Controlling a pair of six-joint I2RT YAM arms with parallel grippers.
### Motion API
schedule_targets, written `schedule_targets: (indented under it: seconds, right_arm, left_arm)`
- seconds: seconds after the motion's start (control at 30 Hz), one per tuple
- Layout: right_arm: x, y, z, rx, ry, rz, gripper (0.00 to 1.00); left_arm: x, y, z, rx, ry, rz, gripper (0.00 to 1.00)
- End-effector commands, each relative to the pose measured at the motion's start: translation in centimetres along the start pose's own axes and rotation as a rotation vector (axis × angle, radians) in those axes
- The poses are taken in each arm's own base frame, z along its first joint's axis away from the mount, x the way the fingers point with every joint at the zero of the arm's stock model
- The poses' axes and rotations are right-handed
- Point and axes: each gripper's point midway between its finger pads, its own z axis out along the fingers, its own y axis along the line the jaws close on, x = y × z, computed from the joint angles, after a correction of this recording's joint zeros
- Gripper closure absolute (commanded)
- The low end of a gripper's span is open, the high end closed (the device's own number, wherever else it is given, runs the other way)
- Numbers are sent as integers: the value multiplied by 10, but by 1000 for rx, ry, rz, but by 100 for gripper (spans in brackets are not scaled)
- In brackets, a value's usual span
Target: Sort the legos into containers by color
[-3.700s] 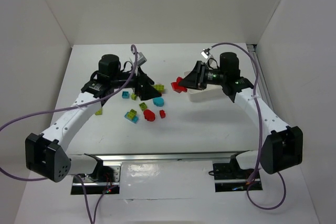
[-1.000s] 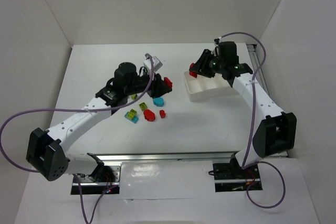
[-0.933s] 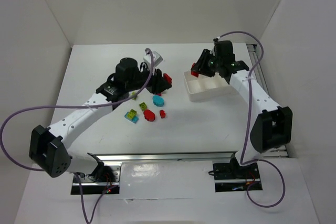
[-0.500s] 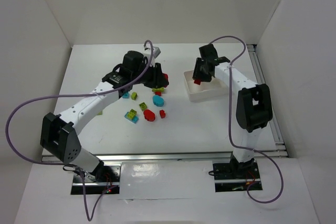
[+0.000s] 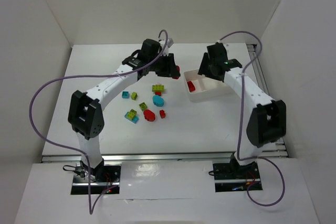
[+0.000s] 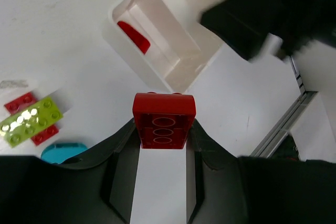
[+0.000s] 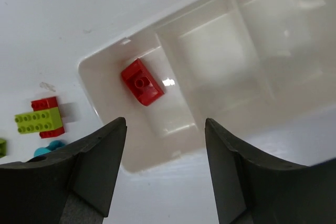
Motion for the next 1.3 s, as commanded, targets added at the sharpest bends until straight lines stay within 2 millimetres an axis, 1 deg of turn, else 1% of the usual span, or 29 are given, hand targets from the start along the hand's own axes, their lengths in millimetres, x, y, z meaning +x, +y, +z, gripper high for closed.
schedule_targets:
  seconds: [0.0, 0.03, 0.07, 0.1, 0.13, 0.17, 0.2, 0.23, 0.27, 0.33, 0.37, 0.4, 0.43, 0.47, 0.5, 0.57, 0.63, 0.7, 0.73, 0.8, 0.87, 0.97, 1.0, 1.1, 1.13, 1.17, 1.2, 1.23, 1.27]
  right_arm:
    - [-37, -45, -59, 93, -203, 134, 31]
    - [-34, -50, -66, 103, -216, 146, 28]
    - [-39, -61, -83, 109, -258, 168, 27]
    - [-31, -74, -84, 150, -253, 179, 26]
    - [-28, -79, -90, 161, -260, 180, 26]
    - [-31, -86, -103, 166, -286, 195, 24]
    - [-27, -94, -108, 186, -283, 198, 23]
    - [-22, -97, -111, 189, -278, 197, 23]
    - [-27, -96, -122, 171, -308, 216, 21]
    - [-17, -105, -125, 189, -290, 215, 21]
    - [-18, -105, -128, 185, -297, 217, 21]
    - [-13, -106, -130, 181, -285, 214, 21]
    - [-8, -109, -127, 189, -267, 214, 21]
    - [-8, -109, -127, 187, -268, 223, 20]
    - [-5, -110, -125, 192, -260, 221, 20]
    - [-4, -108, -125, 184, -256, 220, 20]
    - [-2, -107, -122, 178, -243, 217, 19]
    - [-2, -105, -122, 169, -238, 217, 18]
    - [-1, -103, -121, 160, -233, 216, 18]
    - [0, -102, -121, 151, -229, 216, 18]
    - [0, -100, -121, 143, -224, 215, 17]
    - [0, -100, -121, 143, -224, 215, 17]
    - [-1, -98, -121, 132, -227, 208, 17]
    - [-2, -88, -121, 87, -224, 176, 17]
    - [0, -83, -121, 76, -220, 151, 17]
    - [2, -76, -117, 71, -214, 135, 17]
    - [11, -59, -117, 35, -195, 86, 17]
    - [14, -48, -115, 11, -191, 65, 15]
    - [22, -36, -112, -7, -169, 35, 15]
  left_arm:
    - [-9, -10, 27, 15, 11, -20, 100]
    - [-3, -12, 36, 6, 33, -29, 100]
    - [-16, -23, 41, 17, 5, -10, 100]
    - [-7, -13, 58, 2, 36, -34, 100]
    - [-10, -10, 64, -10, 30, -34, 100]
    - [-16, -17, 69, -4, 19, -31, 100]
    - [-8, -5, 84, -35, 41, -41, 100]
    - [-7, -8, 90, -37, 39, -46, 100]
    - [-14, -8, 93, -44, 27, -52, 100]
    - [-12, -11, 102, -38, 31, -47, 100]
    - [-6, -12, 109, -39, 48, -46, 100]
    - [-15, -17, 106, -28, 28, -29, 100]
    - [-9, -22, 112, -21, 38, -22, 100]
    - [-9, -19, 114, -32, 39, -14, 97]
    - [-9, -24, 117, -33, 32, -6, 88]
    - [-3, -19, 120, -42, 51, -2, 76]
    - [-7, -21, 119, -38, 43, 0, 62]
    - [-3, -20, 122, -33, 56, -3, 50]
    - [-3, -20, 122, -33, 56, -3, 46]
    - [-8, -34, 114, -3, 45, 19, 33]
    - [-17, -42, 103, 9, 22, 35, 27]
    - [-20, -43, 93, -3, 19, 45, 25]
    - [-28, -50, 84, 6, -1, 51, 24]
    - [-37, -54, 61, -14, -25, 73, 24]
    - [-45, -51, 52, -54, -58, 89, 22]
    - [-51, -52, 29, -83, -88, 101, 18]
    - [-55, -49, 18, -115, -113, 102, 15]
    - [-61, -39, 6, -190, -147, 113, 13]
    - [-64, -30, -17, -231, -175, 116, 8]
